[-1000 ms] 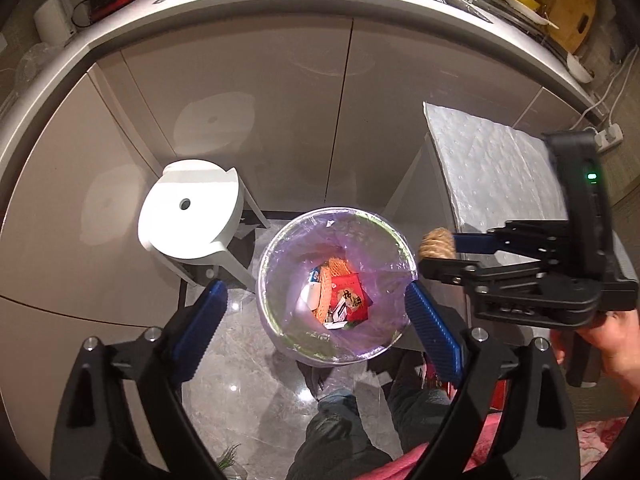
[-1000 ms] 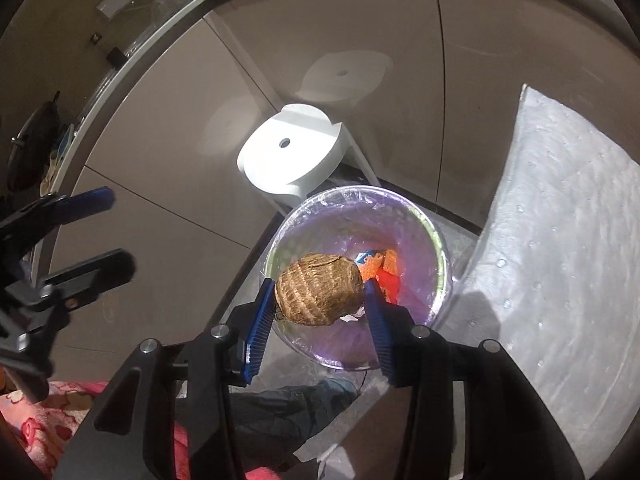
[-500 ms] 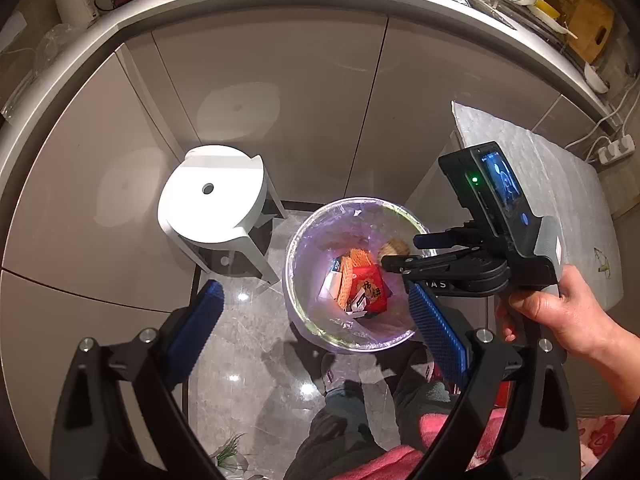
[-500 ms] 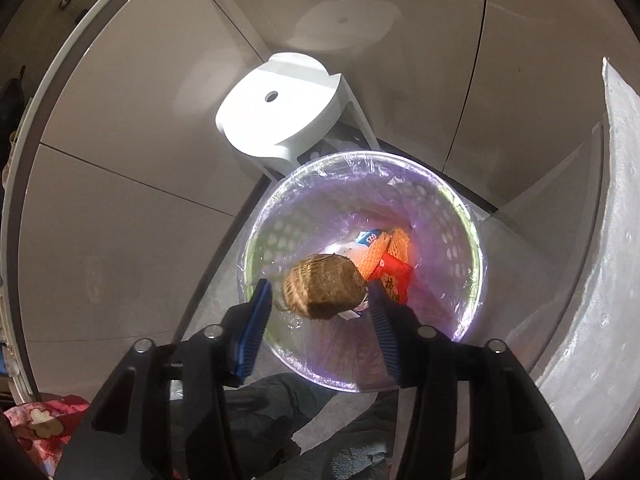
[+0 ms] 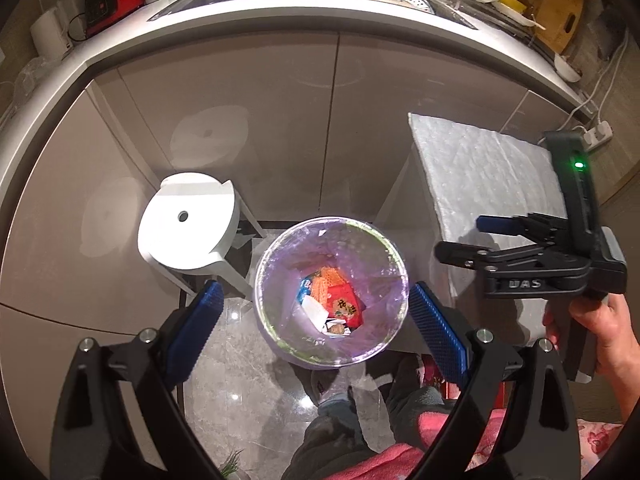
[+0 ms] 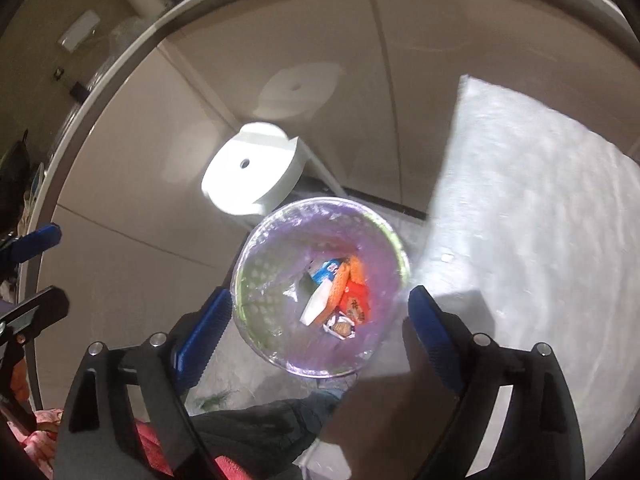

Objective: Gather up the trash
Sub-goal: 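Move both tools back over the mat toward the green chili, then lower the right tool onto the green chili stem and close on it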

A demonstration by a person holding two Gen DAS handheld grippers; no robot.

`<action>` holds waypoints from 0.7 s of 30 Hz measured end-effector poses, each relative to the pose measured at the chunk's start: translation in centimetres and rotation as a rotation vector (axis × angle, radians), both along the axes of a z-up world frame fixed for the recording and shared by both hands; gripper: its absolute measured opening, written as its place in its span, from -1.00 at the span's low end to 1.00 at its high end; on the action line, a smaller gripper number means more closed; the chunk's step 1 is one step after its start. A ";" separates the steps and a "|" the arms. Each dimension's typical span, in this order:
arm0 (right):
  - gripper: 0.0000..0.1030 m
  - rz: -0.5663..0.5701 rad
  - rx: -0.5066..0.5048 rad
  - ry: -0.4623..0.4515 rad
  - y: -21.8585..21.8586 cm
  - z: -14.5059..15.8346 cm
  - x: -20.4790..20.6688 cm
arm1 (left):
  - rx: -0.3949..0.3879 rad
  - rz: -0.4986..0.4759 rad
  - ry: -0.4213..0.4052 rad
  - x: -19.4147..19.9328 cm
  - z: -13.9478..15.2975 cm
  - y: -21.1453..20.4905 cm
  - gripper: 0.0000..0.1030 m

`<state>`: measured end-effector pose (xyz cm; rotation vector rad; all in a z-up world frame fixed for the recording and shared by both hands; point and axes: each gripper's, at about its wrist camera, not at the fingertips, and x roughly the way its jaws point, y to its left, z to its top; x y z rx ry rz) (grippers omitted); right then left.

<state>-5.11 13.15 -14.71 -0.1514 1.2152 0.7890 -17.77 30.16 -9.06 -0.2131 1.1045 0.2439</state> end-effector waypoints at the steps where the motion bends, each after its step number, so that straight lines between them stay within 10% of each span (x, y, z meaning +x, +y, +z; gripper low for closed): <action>1: 0.88 -0.046 0.004 -0.021 -2.2 0.9 0.1 | -0.004 -0.018 -0.006 0.5 0.2 -0.7 0.74; 10: 0.94 -0.384 -0.105 -0.113 -22.4 3.0 1.6 | -0.040 -0.217 -0.038 6.2 1.2 -10.1 0.75; 21: 0.88 -0.224 -0.204 -0.089 -34.0 -1.0 4.0 | -0.027 -0.305 -0.027 9.6 1.6 -19.9 0.75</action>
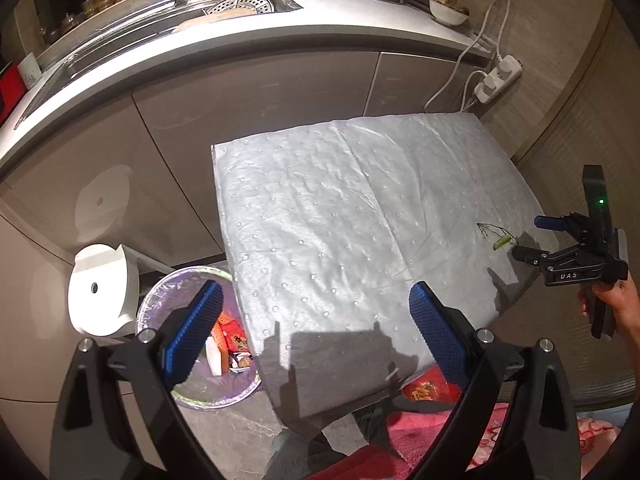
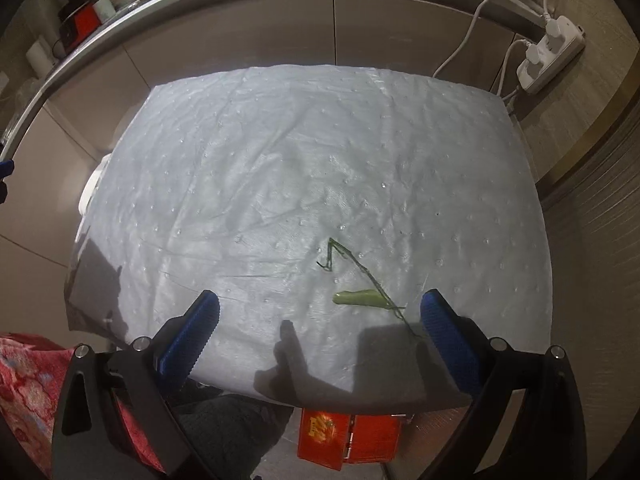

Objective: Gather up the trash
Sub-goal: 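Lower the right tool onto the green chili stem and close on it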

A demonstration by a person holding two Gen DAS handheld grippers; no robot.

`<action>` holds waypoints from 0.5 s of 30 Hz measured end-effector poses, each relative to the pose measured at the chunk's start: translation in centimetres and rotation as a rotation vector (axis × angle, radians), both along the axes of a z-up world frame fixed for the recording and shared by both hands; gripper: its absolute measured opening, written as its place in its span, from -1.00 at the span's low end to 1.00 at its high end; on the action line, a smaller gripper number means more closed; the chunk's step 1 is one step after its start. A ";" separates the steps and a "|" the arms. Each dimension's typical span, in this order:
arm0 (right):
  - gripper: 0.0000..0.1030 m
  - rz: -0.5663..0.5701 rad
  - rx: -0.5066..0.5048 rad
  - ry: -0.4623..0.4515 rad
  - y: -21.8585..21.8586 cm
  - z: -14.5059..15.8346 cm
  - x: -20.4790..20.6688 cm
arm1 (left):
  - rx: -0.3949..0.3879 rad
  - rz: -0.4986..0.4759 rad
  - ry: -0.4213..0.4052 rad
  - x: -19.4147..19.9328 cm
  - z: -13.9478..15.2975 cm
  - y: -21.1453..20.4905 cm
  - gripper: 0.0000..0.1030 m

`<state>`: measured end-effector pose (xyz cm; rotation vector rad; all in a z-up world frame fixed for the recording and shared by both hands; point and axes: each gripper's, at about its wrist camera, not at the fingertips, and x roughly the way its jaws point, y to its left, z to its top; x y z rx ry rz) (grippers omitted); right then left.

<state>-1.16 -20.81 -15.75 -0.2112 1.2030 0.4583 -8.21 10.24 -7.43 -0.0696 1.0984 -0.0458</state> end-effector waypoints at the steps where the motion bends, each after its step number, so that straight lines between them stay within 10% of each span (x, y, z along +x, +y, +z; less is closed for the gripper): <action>1: 0.83 0.017 0.002 0.014 -0.4 -0.4 0.3 | 0.006 0.004 0.004 0.1 -0.1 -0.6 0.75; 8: 0.43 0.169 0.014 0.084 -0.8 -2.7 1.9 | 0.037 0.060 0.043 0.1 -0.6 -2.8 0.75; 15: -0.47 0.250 0.020 0.127 -1.1 -4.1 2.7 | 0.053 0.133 0.085 -0.6 -1.1 -3.2 0.75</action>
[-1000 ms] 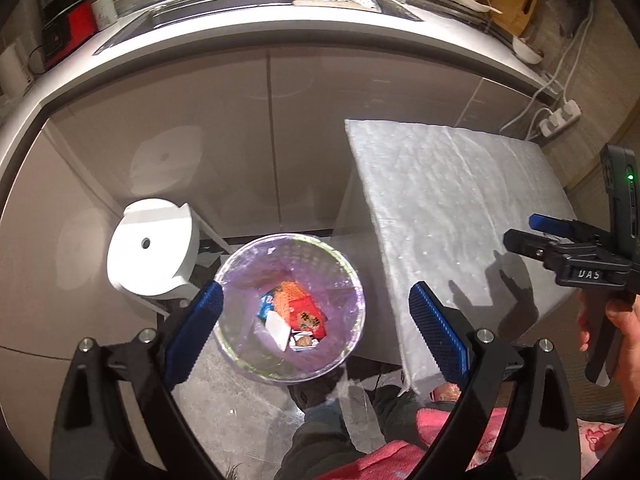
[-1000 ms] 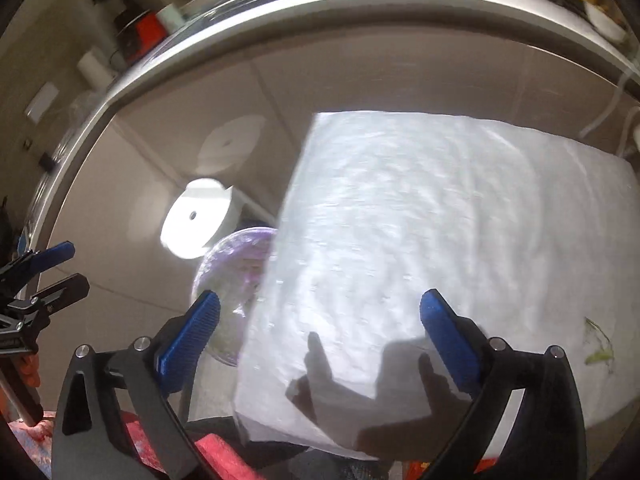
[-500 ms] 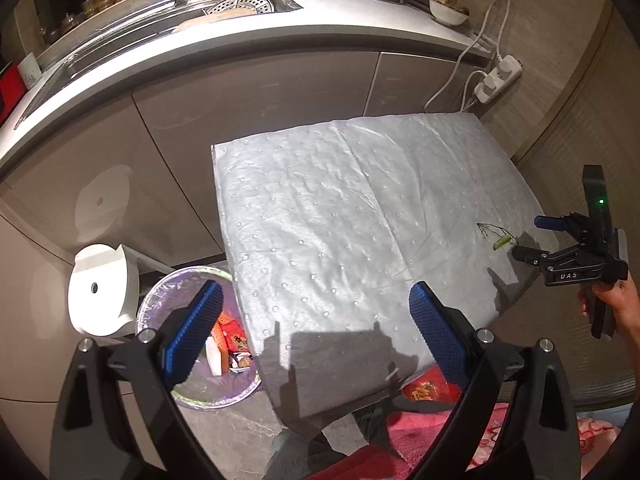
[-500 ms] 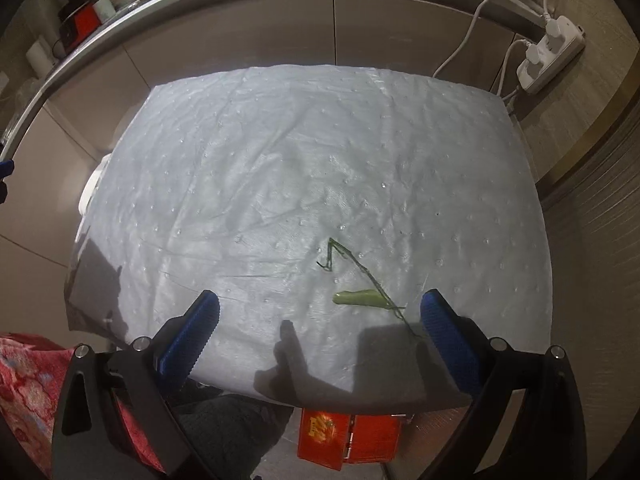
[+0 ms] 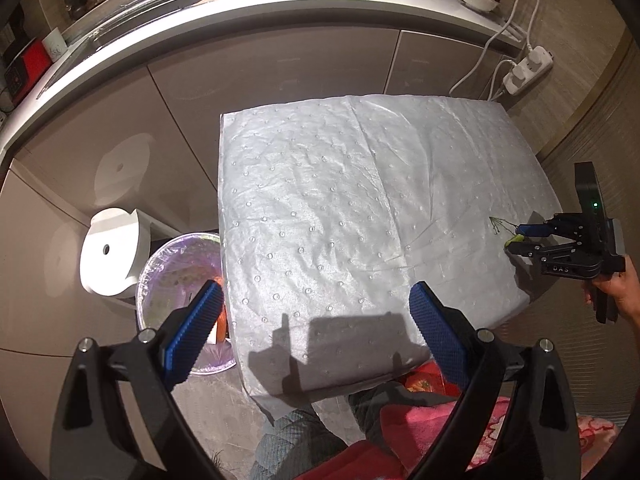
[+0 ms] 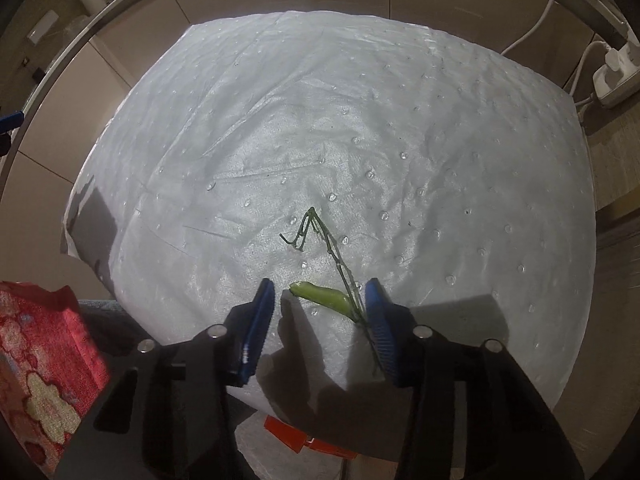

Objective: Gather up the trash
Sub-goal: 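Lower the right tool onto the green chili stem and close on it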

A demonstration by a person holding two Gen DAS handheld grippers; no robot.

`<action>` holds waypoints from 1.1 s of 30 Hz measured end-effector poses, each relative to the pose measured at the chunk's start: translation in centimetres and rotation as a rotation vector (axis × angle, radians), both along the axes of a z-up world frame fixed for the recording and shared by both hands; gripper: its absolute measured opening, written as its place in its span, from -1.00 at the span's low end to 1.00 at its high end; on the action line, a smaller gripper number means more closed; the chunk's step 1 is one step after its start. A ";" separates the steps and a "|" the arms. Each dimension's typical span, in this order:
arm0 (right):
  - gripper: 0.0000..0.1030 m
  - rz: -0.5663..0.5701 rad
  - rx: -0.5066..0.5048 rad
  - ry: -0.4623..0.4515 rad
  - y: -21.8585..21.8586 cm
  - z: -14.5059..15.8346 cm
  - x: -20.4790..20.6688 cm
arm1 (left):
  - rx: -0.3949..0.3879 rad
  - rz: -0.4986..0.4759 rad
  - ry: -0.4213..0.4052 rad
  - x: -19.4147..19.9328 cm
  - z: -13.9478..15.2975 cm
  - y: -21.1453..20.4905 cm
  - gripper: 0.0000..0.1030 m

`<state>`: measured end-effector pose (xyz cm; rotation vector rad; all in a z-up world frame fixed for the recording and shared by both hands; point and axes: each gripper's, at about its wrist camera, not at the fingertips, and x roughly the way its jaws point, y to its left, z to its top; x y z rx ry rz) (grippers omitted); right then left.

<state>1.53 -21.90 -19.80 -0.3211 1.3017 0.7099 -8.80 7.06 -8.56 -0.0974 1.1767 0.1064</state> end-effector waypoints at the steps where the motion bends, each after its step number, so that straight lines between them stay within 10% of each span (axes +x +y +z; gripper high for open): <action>1: -0.64 -0.002 0.010 0.012 -0.2 -0.1 0.1 | 0.003 0.009 0.004 -0.1 -0.1 0.0 0.75; 17: -0.73 -0.032 0.057 -0.037 1.0 3.3 0.2 | -0.038 0.103 0.014 -1.3 -0.7 2.7 0.75; 19: 0.23 -0.052 0.025 -0.048 0.8 3.0 0.4 | -0.034 0.100 0.016 -1.6 -0.7 3.1 0.75; 21: 0.56 -0.063 0.005 -0.086 0.5 3.1 0.4 | -0.032 0.097 0.017 -1.6 -0.7 3.4 0.75; 26: 0.95 -0.065 -0.024 -0.092 0.2 3.1 0.4 | -0.046 0.115 0.026 -1.3 -0.7 3.9 0.75; 33: 0.95 0.007 -0.083 -0.126 1.2 3.2 -0.4 | -0.032 0.102 0.017 -1.4 -0.5 2.9 0.75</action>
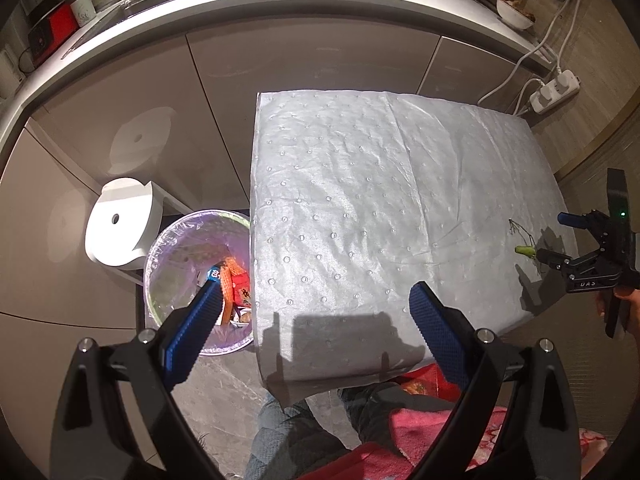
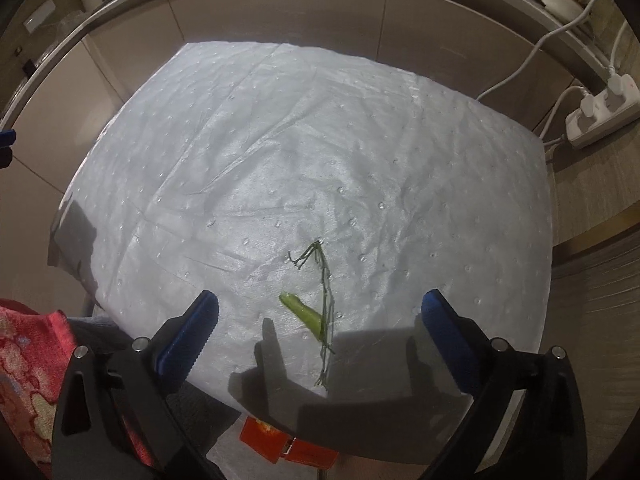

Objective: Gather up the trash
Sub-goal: 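Lower the right tool onto the green chili stem and close on it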

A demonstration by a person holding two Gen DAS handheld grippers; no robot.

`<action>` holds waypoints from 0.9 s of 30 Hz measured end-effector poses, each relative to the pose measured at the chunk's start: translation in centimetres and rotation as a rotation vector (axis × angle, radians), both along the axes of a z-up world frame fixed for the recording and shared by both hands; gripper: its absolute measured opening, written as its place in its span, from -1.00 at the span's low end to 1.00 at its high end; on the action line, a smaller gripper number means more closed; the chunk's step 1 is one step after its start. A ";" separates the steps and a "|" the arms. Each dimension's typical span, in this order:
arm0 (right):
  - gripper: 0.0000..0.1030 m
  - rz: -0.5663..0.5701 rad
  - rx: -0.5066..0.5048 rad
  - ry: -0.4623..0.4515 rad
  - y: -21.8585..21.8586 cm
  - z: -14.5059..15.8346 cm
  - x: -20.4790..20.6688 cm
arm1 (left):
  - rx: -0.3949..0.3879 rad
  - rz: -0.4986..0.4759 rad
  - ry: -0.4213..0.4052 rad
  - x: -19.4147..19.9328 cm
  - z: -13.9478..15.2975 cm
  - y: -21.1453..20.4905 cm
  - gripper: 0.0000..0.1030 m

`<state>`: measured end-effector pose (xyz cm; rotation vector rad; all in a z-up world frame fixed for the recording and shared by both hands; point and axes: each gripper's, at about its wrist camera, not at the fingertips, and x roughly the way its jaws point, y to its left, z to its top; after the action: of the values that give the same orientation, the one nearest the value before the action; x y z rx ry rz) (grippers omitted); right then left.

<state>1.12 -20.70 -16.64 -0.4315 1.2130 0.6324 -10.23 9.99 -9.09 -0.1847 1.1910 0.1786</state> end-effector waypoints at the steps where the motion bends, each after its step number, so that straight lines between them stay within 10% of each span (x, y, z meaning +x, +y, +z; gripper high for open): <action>1: 0.95 0.007 -0.011 0.000 0.1 -0.2 0.0 | -0.003 0.002 -0.001 0.0 0.0 -0.1 0.75; 27: 0.95 0.100 0.010 0.158 -0.4 -2.8 1.1 | 0.026 0.008 -0.002 -0.1 0.7 -2.3 0.75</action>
<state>2.18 -21.10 -19.48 -0.4420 1.3439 0.7695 -10.36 7.66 -8.43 -0.1669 1.1850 0.2012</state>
